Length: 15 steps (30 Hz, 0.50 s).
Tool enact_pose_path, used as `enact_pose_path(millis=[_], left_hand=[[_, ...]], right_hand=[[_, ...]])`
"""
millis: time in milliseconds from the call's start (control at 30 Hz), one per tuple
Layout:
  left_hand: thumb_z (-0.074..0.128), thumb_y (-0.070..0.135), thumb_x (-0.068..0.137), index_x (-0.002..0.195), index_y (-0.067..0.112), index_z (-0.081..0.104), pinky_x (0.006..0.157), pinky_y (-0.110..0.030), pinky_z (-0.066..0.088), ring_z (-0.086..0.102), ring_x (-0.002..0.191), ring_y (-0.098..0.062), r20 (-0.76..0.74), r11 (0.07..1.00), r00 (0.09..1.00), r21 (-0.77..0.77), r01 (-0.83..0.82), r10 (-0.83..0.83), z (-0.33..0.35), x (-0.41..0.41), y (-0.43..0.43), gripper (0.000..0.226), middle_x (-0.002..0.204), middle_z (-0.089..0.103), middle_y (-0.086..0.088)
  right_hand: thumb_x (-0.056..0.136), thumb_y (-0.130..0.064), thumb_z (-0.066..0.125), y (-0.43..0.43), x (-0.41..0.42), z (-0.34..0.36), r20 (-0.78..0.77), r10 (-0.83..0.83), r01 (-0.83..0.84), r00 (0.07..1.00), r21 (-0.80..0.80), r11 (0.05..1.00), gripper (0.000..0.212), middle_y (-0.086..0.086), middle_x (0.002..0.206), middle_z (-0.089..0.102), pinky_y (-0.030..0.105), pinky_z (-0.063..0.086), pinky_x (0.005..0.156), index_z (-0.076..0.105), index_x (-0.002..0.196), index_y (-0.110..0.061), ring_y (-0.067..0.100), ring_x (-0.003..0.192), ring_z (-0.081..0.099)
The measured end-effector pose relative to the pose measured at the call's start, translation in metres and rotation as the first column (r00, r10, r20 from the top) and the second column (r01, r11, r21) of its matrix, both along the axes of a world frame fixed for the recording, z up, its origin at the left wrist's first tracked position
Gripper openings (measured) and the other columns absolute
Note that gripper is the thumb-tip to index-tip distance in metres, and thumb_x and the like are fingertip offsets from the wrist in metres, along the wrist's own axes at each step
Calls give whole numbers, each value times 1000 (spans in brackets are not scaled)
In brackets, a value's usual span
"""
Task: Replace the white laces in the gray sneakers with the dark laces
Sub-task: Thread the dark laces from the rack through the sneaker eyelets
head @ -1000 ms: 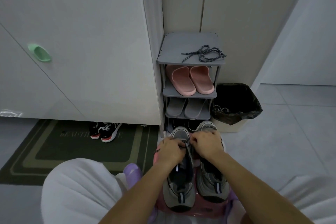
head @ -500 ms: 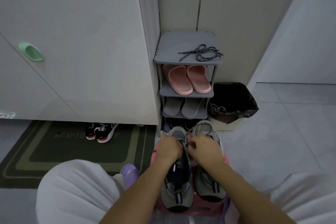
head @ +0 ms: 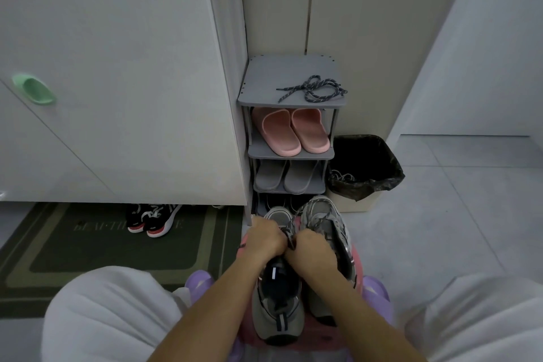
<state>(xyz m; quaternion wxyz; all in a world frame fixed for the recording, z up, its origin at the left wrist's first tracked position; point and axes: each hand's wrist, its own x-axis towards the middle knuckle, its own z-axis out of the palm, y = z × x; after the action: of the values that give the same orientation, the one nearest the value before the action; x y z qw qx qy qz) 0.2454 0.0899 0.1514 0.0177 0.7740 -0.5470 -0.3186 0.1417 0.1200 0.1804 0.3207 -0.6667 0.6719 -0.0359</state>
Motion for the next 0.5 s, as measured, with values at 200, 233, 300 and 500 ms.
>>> enact_pose_path(millis=[200,233,300,500], left_hand=[[47,18,91,108,-4,60,87,-31,44,55,106,-34,-1,998,1000,-58,5,-6,6,-5,4,31,129,37,-21],[48,17,90,108,-5,59,85,-31,44,56,105,-34,-4,997,1000,-75,-5,4,6,-3,5,31,128,39,-20],[50,17,89,106,-8,59,78,-31,47,60,100,-31,-69,994,996,-85,-66,60,4,3,6,31,125,46,-20],[57,11,89,71,3,63,60,-30,49,57,62,-18,-306,953,918,-82,-291,254,16,50,17,21,77,63,-15]], right_hand=[[94,-14,40,1,4,0,-169,-50,34,984,-96,995,21,12,111,60,36,46,78,56,106,-7,29,101,60],[94,-14,40,1,3,-1,-172,-52,35,984,-100,994,20,11,110,61,36,46,78,56,105,-7,29,100,60],[94,-15,41,0,2,-2,-172,-51,34,984,-101,994,19,10,107,62,36,46,77,56,104,-8,29,98,60],[91,-19,46,-1,-4,-6,-139,-66,51,988,-106,993,16,9,98,64,34,47,70,58,94,-9,28,90,62]])
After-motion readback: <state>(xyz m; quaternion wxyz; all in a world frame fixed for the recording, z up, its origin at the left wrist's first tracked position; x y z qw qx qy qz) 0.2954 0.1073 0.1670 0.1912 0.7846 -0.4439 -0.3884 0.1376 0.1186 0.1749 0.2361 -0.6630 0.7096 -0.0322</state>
